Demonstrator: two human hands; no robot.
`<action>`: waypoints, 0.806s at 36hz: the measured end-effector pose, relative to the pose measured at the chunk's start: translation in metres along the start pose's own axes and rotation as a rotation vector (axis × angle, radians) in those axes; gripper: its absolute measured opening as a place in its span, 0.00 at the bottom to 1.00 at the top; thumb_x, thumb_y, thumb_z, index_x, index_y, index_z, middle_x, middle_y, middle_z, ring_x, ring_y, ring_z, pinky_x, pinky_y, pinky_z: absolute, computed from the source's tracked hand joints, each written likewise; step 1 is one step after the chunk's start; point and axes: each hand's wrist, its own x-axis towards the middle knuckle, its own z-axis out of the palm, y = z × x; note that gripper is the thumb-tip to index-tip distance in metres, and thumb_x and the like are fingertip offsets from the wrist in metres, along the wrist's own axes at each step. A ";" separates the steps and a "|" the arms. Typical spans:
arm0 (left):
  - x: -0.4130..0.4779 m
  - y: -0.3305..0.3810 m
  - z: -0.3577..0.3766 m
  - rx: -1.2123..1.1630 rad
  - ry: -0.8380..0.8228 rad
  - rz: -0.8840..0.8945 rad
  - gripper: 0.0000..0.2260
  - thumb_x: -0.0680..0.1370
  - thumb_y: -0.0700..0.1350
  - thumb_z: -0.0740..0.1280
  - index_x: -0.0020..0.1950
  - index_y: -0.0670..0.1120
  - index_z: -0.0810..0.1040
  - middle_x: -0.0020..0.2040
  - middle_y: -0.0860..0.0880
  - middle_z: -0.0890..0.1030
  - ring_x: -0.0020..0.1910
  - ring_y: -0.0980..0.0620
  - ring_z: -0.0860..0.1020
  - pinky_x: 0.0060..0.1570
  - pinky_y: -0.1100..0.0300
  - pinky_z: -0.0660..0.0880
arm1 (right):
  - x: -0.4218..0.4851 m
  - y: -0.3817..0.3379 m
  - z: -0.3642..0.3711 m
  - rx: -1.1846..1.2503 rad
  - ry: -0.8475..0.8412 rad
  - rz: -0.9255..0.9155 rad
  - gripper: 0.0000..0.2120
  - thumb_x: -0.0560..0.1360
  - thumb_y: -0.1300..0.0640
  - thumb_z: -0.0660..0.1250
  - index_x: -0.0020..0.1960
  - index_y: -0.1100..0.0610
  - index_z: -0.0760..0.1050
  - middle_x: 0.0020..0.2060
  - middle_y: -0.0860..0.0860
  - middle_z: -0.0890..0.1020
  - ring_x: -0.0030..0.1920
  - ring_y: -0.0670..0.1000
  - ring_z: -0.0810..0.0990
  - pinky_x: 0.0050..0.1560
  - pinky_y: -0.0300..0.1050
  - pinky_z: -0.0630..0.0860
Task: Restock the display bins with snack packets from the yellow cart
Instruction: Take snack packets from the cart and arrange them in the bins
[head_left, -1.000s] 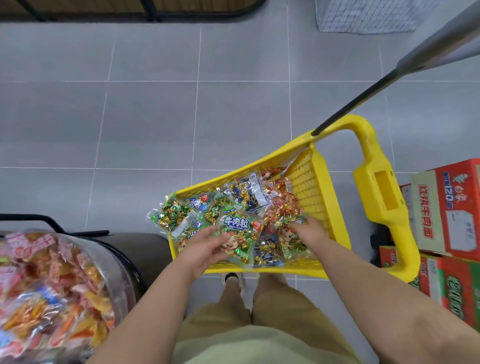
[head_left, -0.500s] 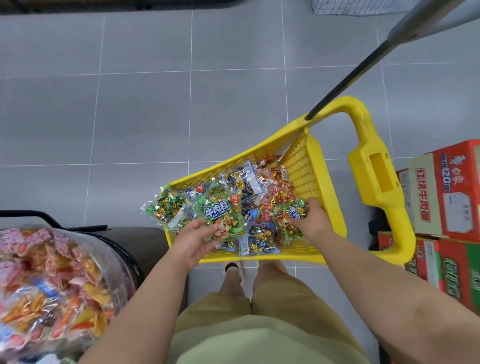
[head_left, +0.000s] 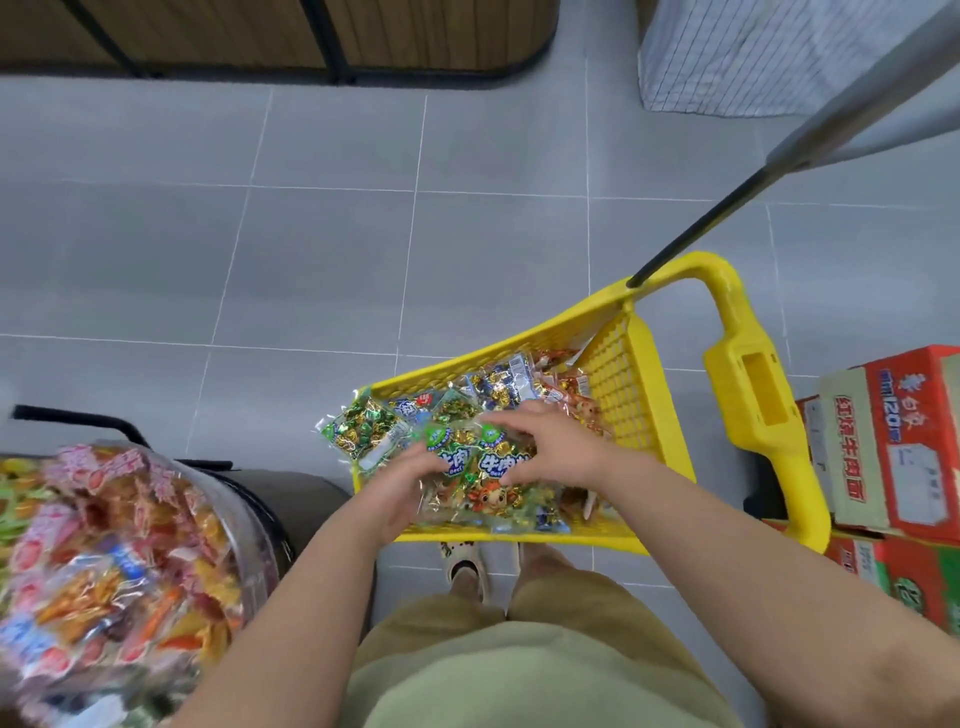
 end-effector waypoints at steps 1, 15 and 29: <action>-0.004 -0.001 -0.004 0.033 -0.020 0.013 0.17 0.75 0.39 0.67 0.63 0.46 0.72 0.51 0.47 0.81 0.46 0.54 0.81 0.49 0.49 0.79 | 0.005 -0.006 0.003 -0.012 -0.025 -0.034 0.38 0.66 0.50 0.76 0.72 0.41 0.63 0.49 0.44 0.67 0.50 0.42 0.68 0.48 0.35 0.64; -0.016 -0.056 -0.069 -0.122 0.296 0.097 0.22 0.67 0.34 0.76 0.57 0.47 0.75 0.51 0.46 0.84 0.49 0.48 0.82 0.57 0.48 0.76 | 0.083 -0.040 0.054 0.288 0.114 0.067 0.25 0.72 0.48 0.71 0.67 0.48 0.71 0.64 0.50 0.72 0.65 0.50 0.69 0.66 0.46 0.65; -0.009 -0.091 -0.115 -0.491 0.506 0.078 0.31 0.61 0.39 0.77 0.61 0.47 0.71 0.60 0.40 0.79 0.59 0.40 0.77 0.63 0.37 0.70 | 0.140 0.006 0.078 -0.293 0.072 0.536 0.36 0.69 0.40 0.71 0.68 0.58 0.65 0.64 0.56 0.72 0.65 0.59 0.69 0.59 0.53 0.71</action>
